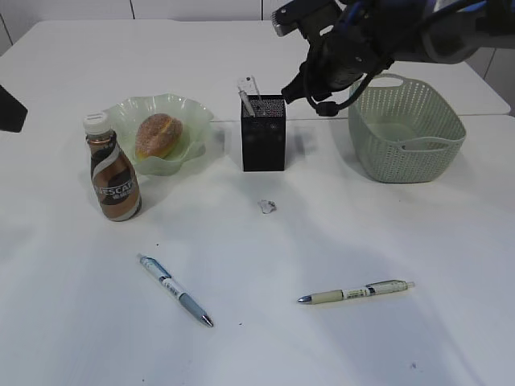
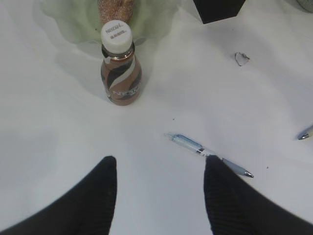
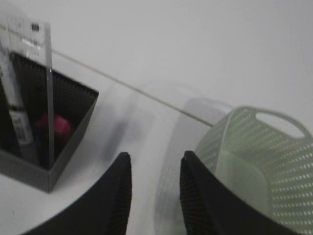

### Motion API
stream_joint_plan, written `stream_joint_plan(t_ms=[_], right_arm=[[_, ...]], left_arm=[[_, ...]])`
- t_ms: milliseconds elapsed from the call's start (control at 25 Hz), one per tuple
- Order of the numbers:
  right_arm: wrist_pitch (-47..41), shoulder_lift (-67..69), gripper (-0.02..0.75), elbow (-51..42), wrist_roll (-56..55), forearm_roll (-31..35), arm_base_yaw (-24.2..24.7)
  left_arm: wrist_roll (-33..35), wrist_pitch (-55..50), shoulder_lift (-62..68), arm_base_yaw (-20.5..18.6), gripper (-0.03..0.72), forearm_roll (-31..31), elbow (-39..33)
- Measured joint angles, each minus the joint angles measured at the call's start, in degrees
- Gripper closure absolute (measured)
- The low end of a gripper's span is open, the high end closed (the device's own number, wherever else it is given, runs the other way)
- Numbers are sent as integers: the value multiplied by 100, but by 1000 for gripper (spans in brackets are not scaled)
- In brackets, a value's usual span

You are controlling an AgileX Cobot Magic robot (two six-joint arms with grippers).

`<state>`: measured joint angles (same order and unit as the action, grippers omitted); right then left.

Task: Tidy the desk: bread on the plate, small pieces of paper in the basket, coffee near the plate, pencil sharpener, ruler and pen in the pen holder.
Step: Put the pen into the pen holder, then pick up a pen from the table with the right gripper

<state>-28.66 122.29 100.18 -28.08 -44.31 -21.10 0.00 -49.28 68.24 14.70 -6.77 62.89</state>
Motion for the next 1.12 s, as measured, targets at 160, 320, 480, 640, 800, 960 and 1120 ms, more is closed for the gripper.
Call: stream_joint_plan(t_ms=[160, 320, 480, 640, 800, 960, 1120], right_arm=[[-826, -78, 456, 0, 812, 383, -97], [-1747, -236, 457, 0, 1372, 1226, -204], [-2555, -508, 482, 0, 1699, 2047, -204], [-3339, -752, 503, 0, 1764, 2757, -204], [-4057, -962, 503, 0, 1906, 3436, -204], [-4134, -997, 504, 10, 1967, 3887, -204], [-4147, -1044, 504, 3, 2314, 4739, -242]], left_arm=[[0, -131, 0, 0, 287, -144, 0], [0, -374, 0, 0, 287, -261, 0], [0, -613, 0, 0, 287, -320, 0], [0, -826, 0, 0, 287, -338, 0], [-32, -1090, 0, 0, 287, -348, 0], [-91, -1248, 0, 0, 287, -377, 0], [-101, -1498, 0, 0, 287, -412, 0]])
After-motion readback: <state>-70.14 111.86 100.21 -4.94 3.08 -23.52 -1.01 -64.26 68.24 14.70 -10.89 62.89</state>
